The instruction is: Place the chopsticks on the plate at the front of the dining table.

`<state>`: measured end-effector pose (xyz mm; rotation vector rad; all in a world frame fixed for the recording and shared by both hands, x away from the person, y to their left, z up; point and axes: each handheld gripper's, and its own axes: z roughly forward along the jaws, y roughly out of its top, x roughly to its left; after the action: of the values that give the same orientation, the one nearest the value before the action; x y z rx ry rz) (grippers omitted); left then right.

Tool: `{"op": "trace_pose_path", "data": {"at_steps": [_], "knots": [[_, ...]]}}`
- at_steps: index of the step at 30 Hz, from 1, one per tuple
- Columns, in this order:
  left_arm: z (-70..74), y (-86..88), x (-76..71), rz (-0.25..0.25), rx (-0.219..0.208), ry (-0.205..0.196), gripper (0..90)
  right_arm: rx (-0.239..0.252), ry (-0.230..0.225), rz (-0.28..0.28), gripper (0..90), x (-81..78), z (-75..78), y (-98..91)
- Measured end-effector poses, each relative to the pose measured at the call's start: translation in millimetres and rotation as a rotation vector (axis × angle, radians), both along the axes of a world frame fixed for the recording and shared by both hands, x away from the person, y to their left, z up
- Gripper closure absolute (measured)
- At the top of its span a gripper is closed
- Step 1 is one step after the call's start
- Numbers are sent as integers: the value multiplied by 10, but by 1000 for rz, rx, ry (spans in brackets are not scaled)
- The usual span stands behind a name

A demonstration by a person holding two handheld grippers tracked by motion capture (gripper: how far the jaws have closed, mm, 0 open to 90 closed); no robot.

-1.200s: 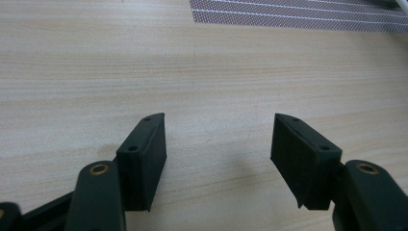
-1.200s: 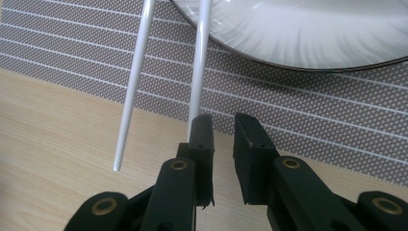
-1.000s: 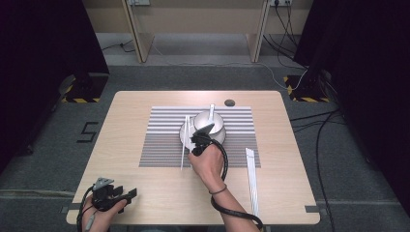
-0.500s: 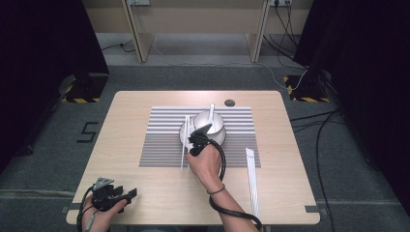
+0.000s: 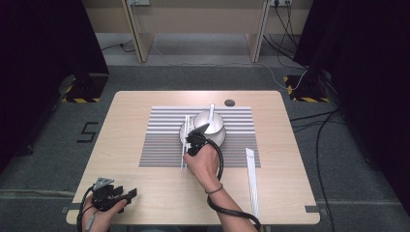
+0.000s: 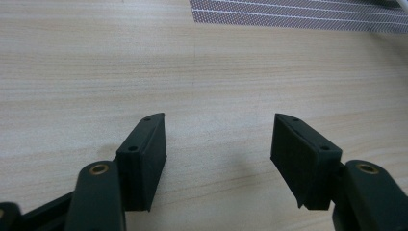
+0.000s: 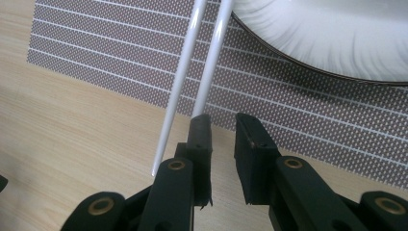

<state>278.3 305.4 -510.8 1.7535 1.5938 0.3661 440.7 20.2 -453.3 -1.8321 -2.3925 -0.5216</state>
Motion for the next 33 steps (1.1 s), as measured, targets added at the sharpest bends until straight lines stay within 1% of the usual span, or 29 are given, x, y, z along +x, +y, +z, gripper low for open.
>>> {"op": "trace_pose_path", "data": {"at_steps": [7, 12, 14, 21, 24, 29, 33], "knots": [[0, 0, 0, -1, 0, 0, 371, 6, 0, 6, 761, 6, -7, 26], [0, -1, 0, -1, 0, 0, 372, 17, -8, 4, 751, 4, 12, 7], [0, 0, 0, -1, 0, 0, 372, 22, -15, -1, 746, 6, 34, -18], [0, -1, 0, 0, 2, 0, 372, 18, -36, -8, 734, 11, 102, -131], [0, 0, -1, -2, 5, 1, 371, 18, -36, -12, 729, 4, 116, -164], [-2, -2, 0, 1, -1, -3, 372, 17, -51, -9, 724, -3, 133, -212], [0, 0, -2, -1, 4, 0, 371, 14, -67, -9, 711, -9, 147, -247]]}}
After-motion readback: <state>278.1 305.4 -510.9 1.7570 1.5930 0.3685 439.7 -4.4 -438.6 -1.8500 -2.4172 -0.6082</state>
